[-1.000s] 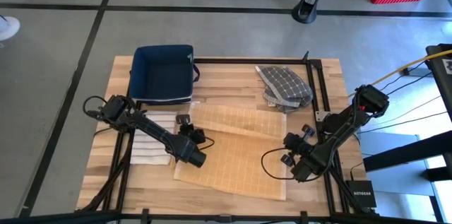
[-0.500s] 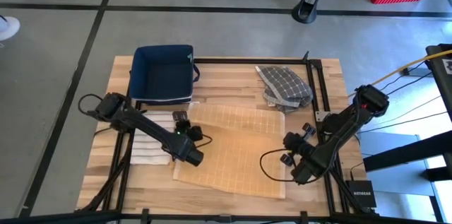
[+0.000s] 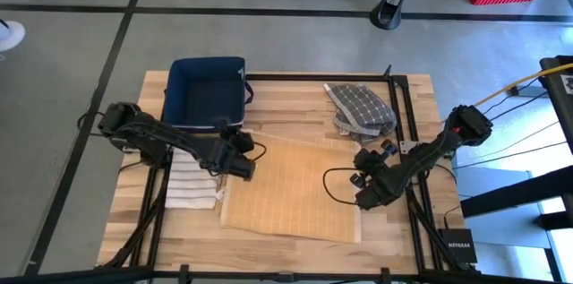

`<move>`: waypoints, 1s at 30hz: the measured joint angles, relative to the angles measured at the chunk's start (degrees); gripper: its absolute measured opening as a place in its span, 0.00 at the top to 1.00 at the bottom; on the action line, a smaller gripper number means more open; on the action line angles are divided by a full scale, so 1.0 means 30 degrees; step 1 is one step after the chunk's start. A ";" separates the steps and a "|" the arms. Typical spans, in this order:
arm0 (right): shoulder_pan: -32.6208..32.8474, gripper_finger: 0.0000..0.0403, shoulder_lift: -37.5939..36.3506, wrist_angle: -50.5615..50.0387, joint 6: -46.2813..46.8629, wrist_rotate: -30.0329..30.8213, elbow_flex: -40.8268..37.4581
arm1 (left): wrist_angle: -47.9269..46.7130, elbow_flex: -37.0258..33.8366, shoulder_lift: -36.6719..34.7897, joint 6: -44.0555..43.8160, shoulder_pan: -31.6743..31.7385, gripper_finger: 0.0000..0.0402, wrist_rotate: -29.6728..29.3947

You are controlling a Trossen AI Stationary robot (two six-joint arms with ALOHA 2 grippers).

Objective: Fold towel
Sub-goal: Fold the orange pattern towel

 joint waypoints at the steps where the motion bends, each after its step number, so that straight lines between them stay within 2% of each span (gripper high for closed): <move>1: -0.0122 0.97 0.0000 0.0653 -0.0241 -0.0192 -0.0372 | 0.0846 -0.0318 0.0101 0.0759 0.0187 0.99 0.0391; 4: -0.0470 0.97 0.0000 0.2061 -0.0515 -0.0210 -0.1448 | 0.2810 -0.1410 0.0162 0.1813 0.0637 0.99 0.0868; 11: -0.0770 0.97 0.0000 0.4545 -0.0544 0.0440 -0.3226 | 0.5164 -0.3017 0.0162 0.2233 0.1480 0.99 0.0914; 16: -0.0770 0.97 0.0022 0.5276 -0.1273 0.1724 -0.3534 | 0.6714 -0.3554 0.0162 0.2974 0.1840 0.99 0.0821; 23: -0.0777 0.97 0.0022 0.5291 -0.1535 0.3913 -0.3527 | 0.7199 -0.4101 0.0162 0.2715 0.2695 0.99 0.0826; 27: -0.0939 0.94 0.0029 0.5265 -0.1531 0.4290 -0.3553 | 0.7417 -0.4119 0.0162 0.2736 0.3081 0.93 0.1247; 30: -0.1542 0.85 0.0029 0.5291 -0.1516 0.3701 -0.3556 | 0.7726 -0.4119 0.0162 0.3050 0.3243 0.84 0.1841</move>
